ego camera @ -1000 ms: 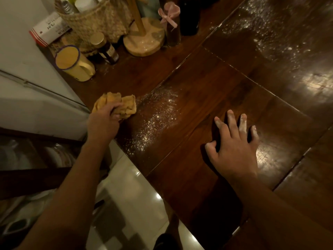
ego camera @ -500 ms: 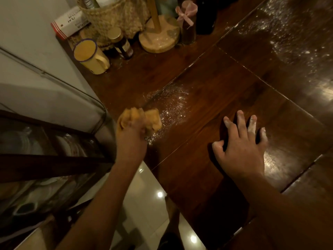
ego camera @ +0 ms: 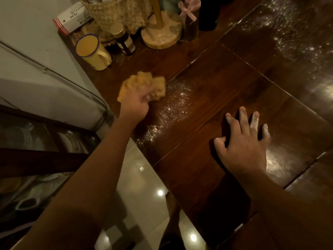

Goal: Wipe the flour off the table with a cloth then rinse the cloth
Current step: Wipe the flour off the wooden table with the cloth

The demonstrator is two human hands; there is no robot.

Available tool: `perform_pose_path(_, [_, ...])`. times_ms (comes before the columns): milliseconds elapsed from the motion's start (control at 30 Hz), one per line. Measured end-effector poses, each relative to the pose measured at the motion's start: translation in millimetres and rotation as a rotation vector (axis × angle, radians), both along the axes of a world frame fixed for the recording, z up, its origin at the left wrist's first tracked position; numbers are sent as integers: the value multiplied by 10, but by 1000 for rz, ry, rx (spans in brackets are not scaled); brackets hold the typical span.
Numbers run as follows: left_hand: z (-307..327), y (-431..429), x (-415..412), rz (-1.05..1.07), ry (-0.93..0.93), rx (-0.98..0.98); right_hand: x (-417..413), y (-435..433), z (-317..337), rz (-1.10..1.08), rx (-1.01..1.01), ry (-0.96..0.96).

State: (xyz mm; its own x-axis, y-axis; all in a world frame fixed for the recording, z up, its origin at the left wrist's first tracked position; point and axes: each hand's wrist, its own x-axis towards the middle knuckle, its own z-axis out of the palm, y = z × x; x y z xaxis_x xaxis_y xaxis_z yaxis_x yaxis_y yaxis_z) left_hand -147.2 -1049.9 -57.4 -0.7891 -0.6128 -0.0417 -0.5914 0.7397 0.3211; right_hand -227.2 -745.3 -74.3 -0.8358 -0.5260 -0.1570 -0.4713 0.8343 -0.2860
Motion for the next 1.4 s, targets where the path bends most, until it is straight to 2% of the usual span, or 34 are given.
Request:
perform_pose_path(67, [-24, 23, 301, -201, -4, 83, -1, -2, 7, 4, -3, -5])
perform_pose_path(167, [-7, -8, 720, -126, 69, 220, -4, 2, 9, 7, 9, -5])
perform_pose_path(300, [11, -403, 645, 83, 124, -8, -17, 1, 3, 9, 15, -15])
perform_pose_path(433, [-53, -1086, 296, 335, 25, -58, -8, 9, -16, 6, 11, -5])
perform_pose_path(533, [-68, -1118, 272, 368, 1, -69, -19, 6, -19, 4, 3, -1])
perform_pose_path(633, [-19, -551, 407, 365, 63, -77, -10, 7, -15, 10, 6, 0])
perform_pose_path(767, [44, 209, 665, 160, 143, -83, -17, 3, -17, 8, 26, -4])
perform_pose_path(900, [18, -296, 636, 195, 116, -42, -16, -16, -8, 9, 31, 1])
perform_pose_path(1033, [-24, -976, 269, 382, 18, -92, -7, -19, -8, 8, 25, -1])
perform_pose_path(1100, [1, -973, 59, 465, -5, -107, -15, -17, -13, 12, 30, 5])
perform_pose_path(1167, [-7, -646, -66, 385, -1, -125, -20, -15, -17, 18, 39, 11])
perform_pose_path(1267, [-99, 23, -15, -43, 138, -110, -15, -14, -13, 19, 42, 1])
perform_pose_path(1333, [-147, 59, 50, -264, 132, -81, -20, -22, -4, 17, 36, -4])
perform_pose_path(1400, [-94, -172, -65, -232, 100, -1, -25, -28, 0, 15, 33, -5])
